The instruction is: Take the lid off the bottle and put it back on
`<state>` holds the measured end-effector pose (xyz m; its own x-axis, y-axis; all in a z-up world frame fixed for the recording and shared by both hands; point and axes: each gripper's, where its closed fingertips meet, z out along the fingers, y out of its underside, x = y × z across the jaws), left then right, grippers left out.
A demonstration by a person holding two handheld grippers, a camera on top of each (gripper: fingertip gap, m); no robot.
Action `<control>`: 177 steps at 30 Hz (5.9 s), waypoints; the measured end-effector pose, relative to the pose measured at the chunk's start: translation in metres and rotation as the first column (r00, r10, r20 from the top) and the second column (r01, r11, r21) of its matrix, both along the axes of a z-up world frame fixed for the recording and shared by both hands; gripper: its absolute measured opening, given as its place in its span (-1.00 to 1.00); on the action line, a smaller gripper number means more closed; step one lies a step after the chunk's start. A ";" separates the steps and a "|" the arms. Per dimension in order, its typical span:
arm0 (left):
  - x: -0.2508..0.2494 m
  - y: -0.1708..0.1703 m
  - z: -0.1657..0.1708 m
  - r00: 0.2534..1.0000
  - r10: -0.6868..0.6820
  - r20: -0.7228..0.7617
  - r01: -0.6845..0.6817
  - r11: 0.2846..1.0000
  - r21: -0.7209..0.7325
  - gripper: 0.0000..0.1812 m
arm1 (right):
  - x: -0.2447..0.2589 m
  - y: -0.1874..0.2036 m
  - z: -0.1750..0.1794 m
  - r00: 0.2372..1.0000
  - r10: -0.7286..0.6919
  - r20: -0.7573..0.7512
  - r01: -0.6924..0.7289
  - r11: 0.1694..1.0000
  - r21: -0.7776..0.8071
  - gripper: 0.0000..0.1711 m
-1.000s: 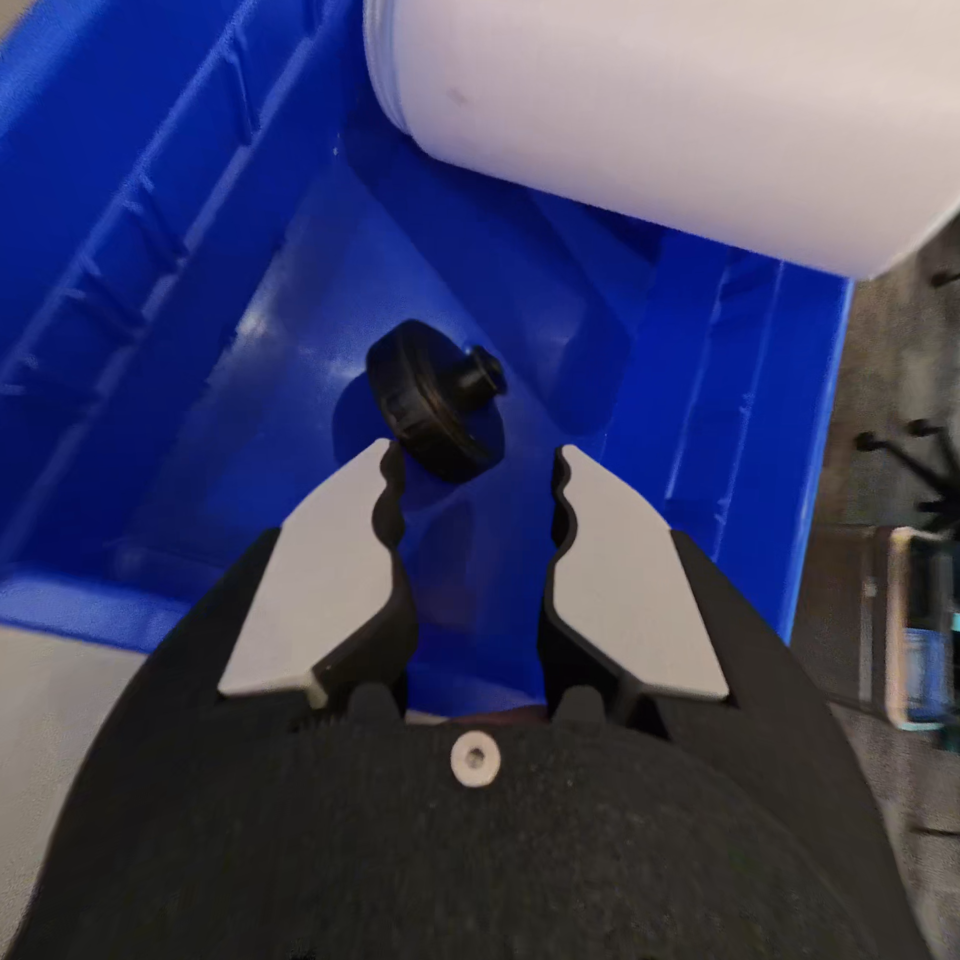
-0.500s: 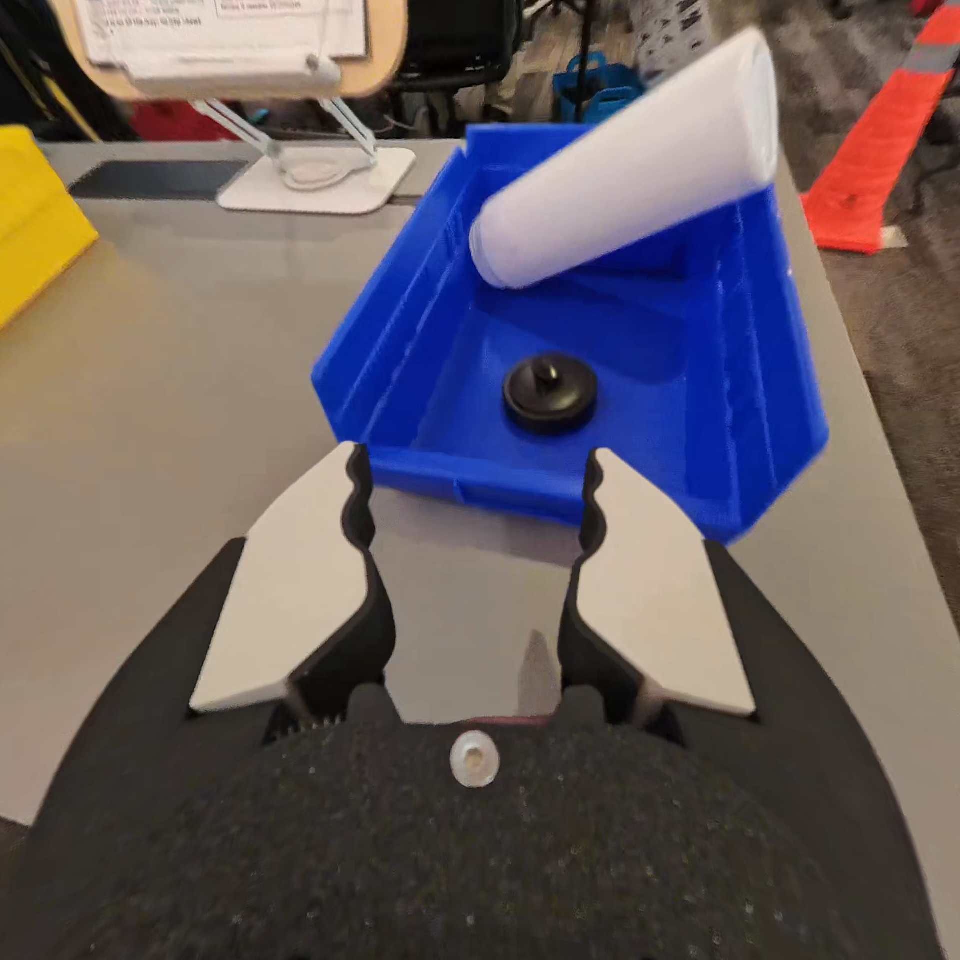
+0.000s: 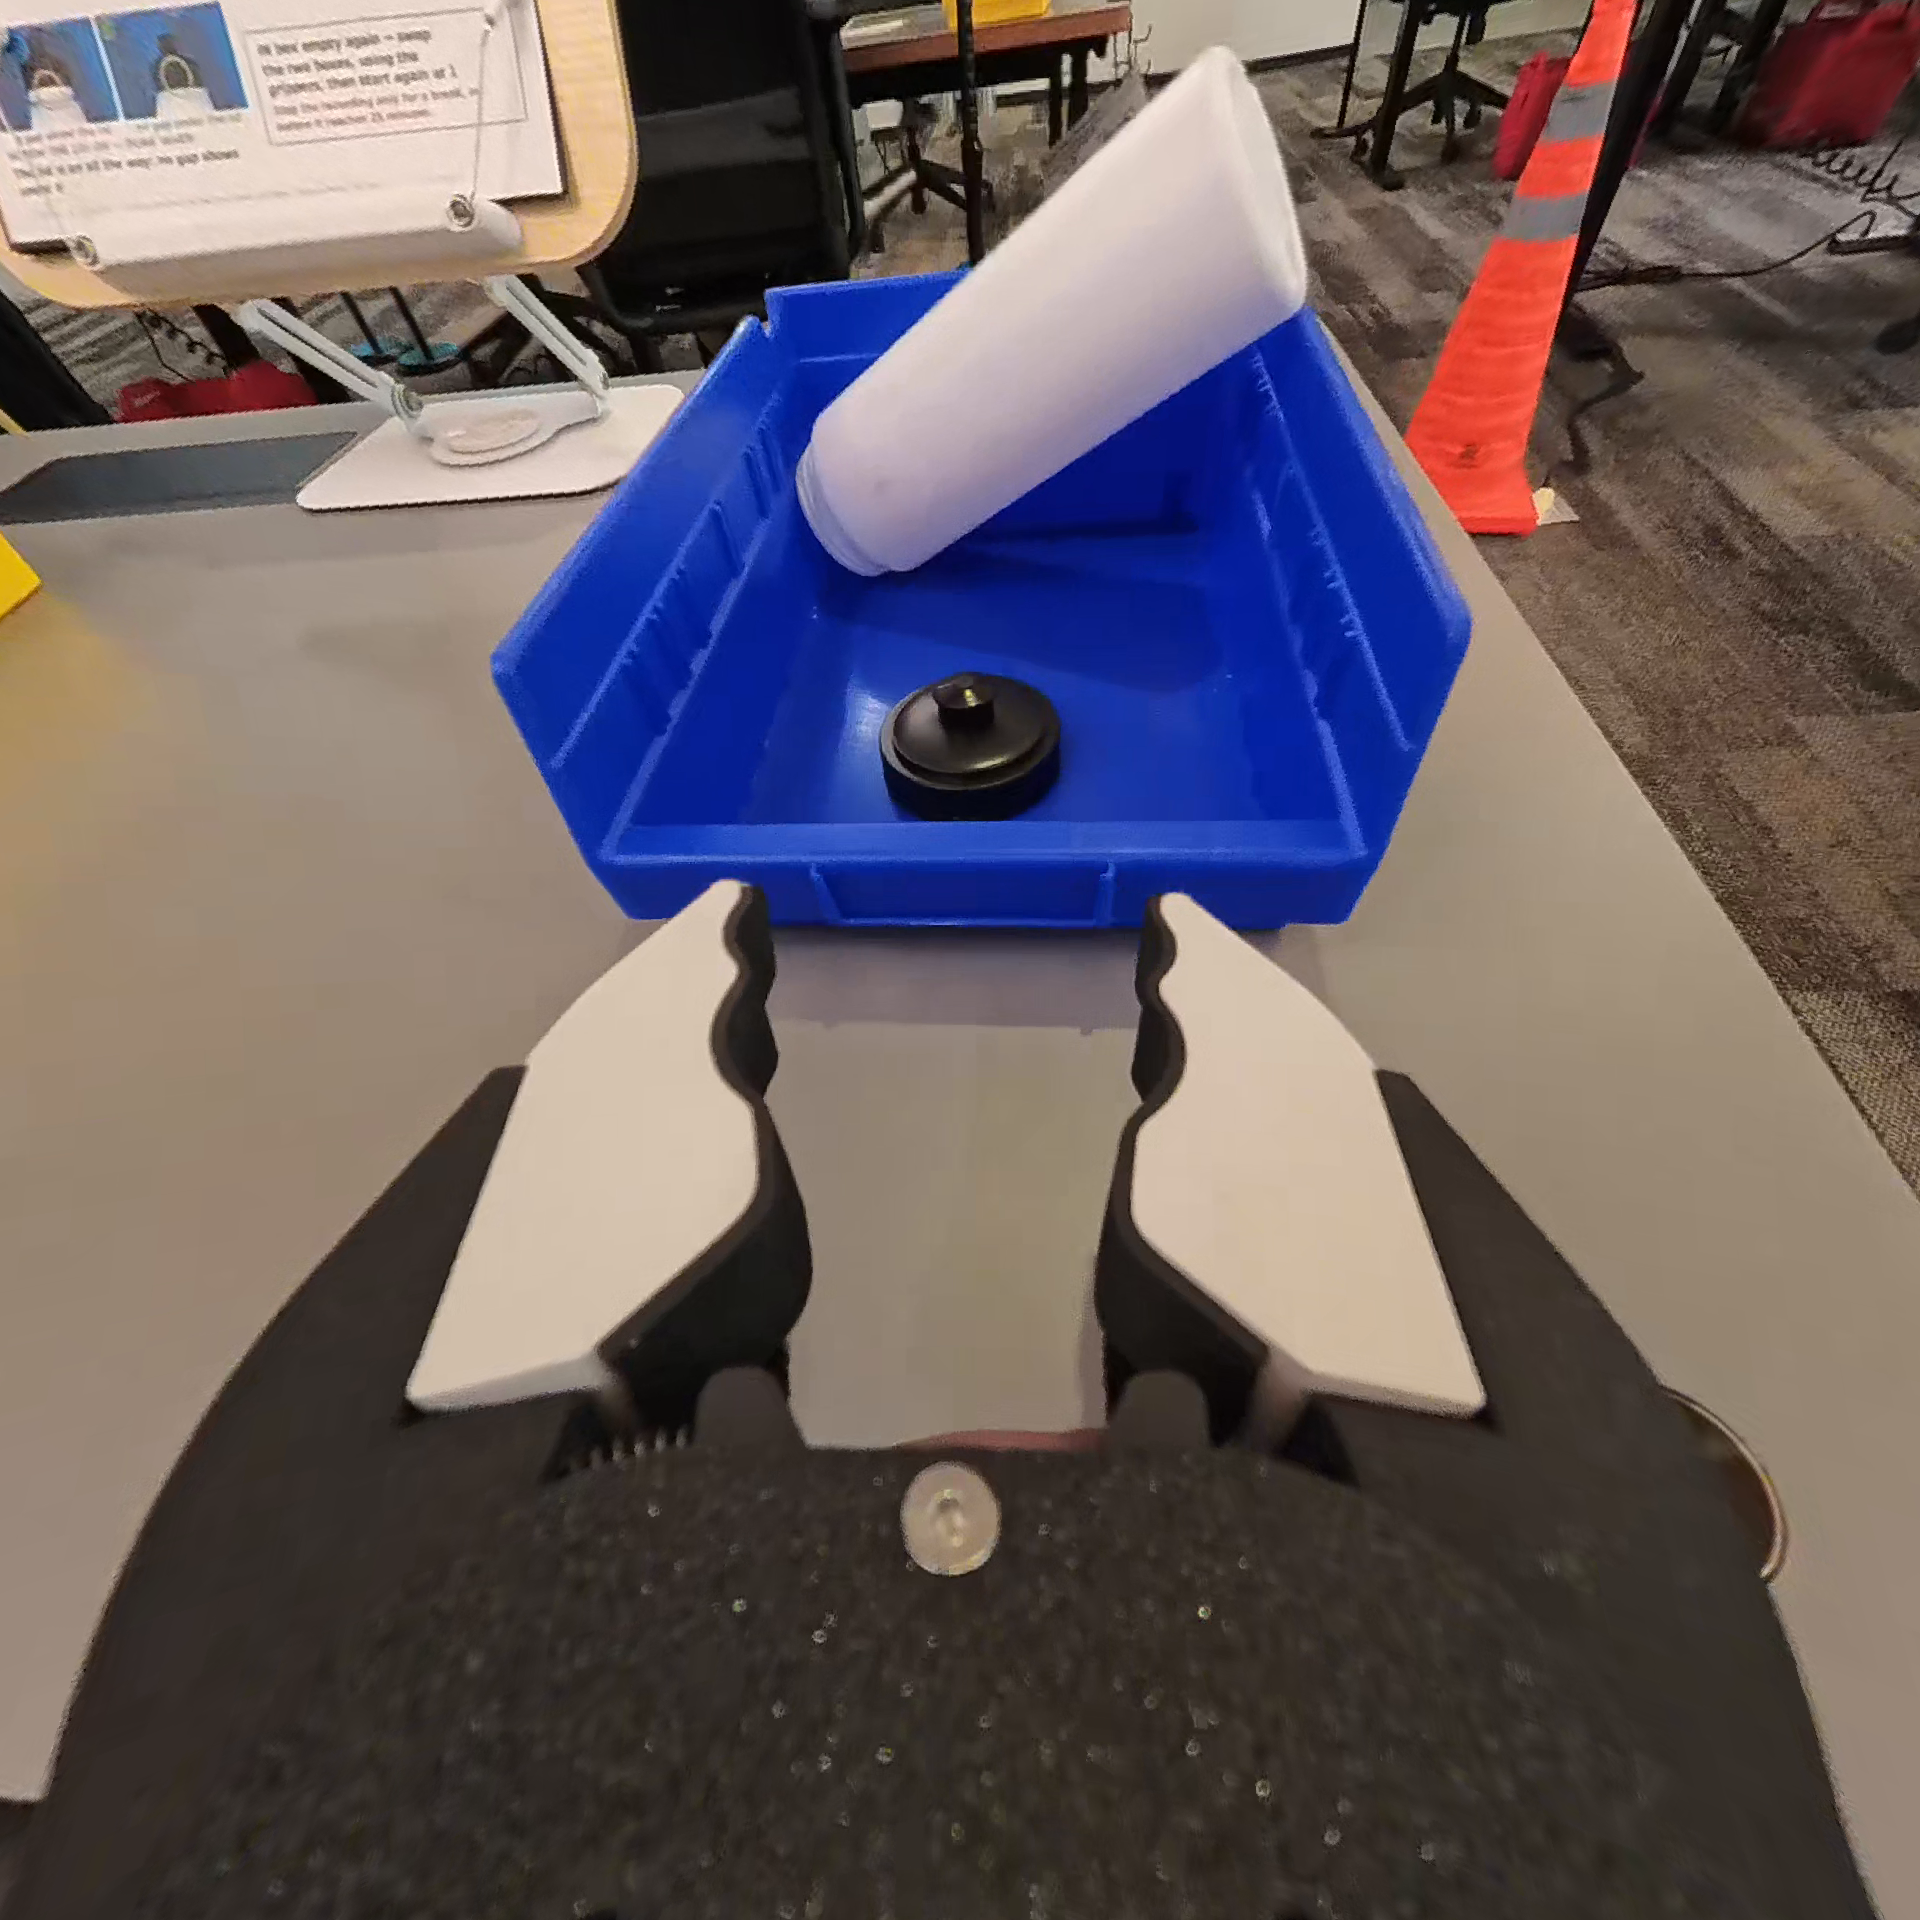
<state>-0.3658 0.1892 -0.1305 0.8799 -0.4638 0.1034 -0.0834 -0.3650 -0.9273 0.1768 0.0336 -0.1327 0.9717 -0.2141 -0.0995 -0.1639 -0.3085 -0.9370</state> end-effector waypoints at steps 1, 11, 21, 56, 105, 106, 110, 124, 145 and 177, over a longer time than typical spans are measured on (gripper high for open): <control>0.000 0.000 0.000 1.000 -0.001 0.003 0.001 1.000 0.000 -0.09 | 0.002 0.000 -0.002 1.000 -0.006 0.005 0.006 1.000 -0.008 -0.21; 0.005 -0.003 -0.009 0.999 -0.014 -0.040 0.013 1.000 -0.028 -0.07 | 0.011 0.000 -0.008 1.000 -0.024 0.006 0.024 0.999 -0.029 -0.22; -0.001 -0.002 -0.008 0.982 0.055 -0.183 -0.047 0.998 0.045 -0.07 | -0.098 0.059 -0.008 0.950 0.314 -0.007 -0.314 0.949 -0.029 0.02; 0.402 -0.012 -0.021 0.873 -0.475 -0.109 0.462 0.878 -0.126 -0.40 | -0.006 0.030 0.003 0.960 -0.217 0.178 0.239 0.965 -0.108 -0.12; -0.143 0.138 -0.024 0.969 0.235 -0.070 -0.245 0.948 -0.203 -0.96 | -0.464 0.054 -0.004 0.605 0.794 0.061 -0.787 0.608 -0.103 -0.43; -0.141 0.131 -0.024 0.970 0.227 -0.087 -0.240 0.949 -0.203 -0.96 | -0.471 0.064 -0.006 0.634 0.772 0.047 -0.765 0.635 -0.112 -0.38; -0.145 0.067 -0.025 0.947 0.287 -0.145 -0.310 0.935 -0.175 -0.96 | -0.489 0.113 -0.010 0.789 0.614 0.020 -0.604 0.782 -0.155 -0.29; -0.157 -0.079 0.052 0.890 0.423 -0.173 -0.414 0.906 0.083 -0.93 | -0.518 0.119 0.018 0.825 0.564 0.030 -0.555 0.819 -0.147 -0.95; 0.383 -0.019 0.128 0.984 -0.085 -0.153 0.116 0.971 0.207 -0.94 | 0.012 0.071 0.145 0.966 -0.048 0.254 0.072 0.994 -0.085 -0.94; 0.121 0.040 -0.012 0.975 -0.013 -0.222 -0.006 0.996 -0.085 -0.26 | -0.237 0.151 0.005 0.884 0.464 -0.062 -0.467 0.865 -0.182 -0.26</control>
